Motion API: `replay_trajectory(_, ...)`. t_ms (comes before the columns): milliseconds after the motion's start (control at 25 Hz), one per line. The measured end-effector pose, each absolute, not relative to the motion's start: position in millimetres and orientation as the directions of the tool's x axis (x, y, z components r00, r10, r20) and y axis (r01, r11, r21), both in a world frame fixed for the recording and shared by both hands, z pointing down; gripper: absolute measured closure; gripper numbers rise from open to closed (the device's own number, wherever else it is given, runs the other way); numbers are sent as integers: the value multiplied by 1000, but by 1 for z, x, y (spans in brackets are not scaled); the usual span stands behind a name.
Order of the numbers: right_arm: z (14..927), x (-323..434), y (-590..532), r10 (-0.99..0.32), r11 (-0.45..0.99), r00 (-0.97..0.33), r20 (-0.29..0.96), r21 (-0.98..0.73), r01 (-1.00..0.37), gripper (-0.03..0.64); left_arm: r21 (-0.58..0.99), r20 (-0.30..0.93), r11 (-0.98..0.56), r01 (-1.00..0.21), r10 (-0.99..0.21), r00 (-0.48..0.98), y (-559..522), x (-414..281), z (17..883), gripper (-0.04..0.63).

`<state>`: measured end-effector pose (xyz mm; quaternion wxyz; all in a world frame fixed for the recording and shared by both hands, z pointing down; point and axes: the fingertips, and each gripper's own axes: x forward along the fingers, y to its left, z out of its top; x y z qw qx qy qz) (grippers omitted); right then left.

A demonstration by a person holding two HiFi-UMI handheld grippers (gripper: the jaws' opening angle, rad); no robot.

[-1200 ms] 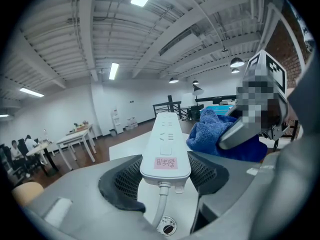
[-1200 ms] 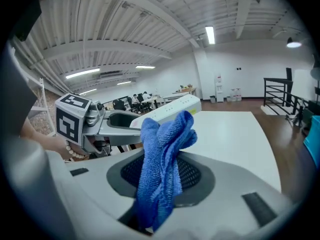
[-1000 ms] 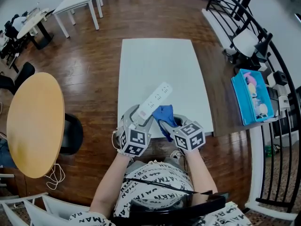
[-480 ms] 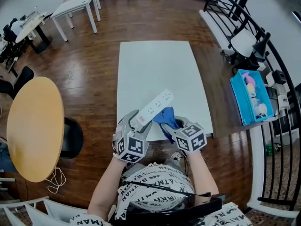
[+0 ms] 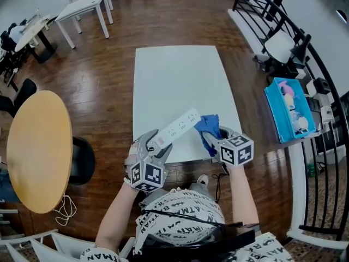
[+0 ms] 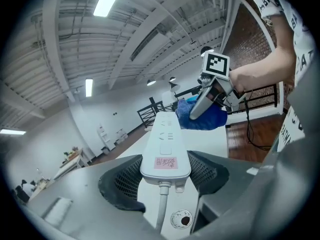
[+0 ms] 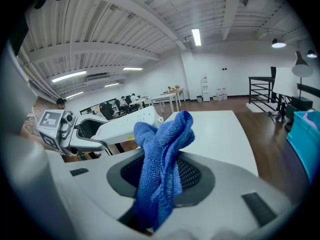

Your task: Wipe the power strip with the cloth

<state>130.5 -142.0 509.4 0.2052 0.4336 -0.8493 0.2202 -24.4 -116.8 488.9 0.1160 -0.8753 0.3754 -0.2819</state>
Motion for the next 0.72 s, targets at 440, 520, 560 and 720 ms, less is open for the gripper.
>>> replay_trajectory(440,505,163,-136,-612,690,-419,671,194,-697,482,-527,432,-759,-383,-627,648,-94,-16,493,313)
replay_trajectory(520,502,158,-131,-588,748,-442,678,247,-616,482,-530,430,-776,-342,-593,680,-88,-18,492,313)
replay_trajectory(560,500,155,-127,-573,774,-457,680,265,-575,482,-530,430,-784,-323,-577,695,-86,-20,491,313)
replay_trajectory(720,495,155,-123,-537,817,-493,685,277,-505,481,-528,433,-805,-270,-529,730,-76,-21,488,313)
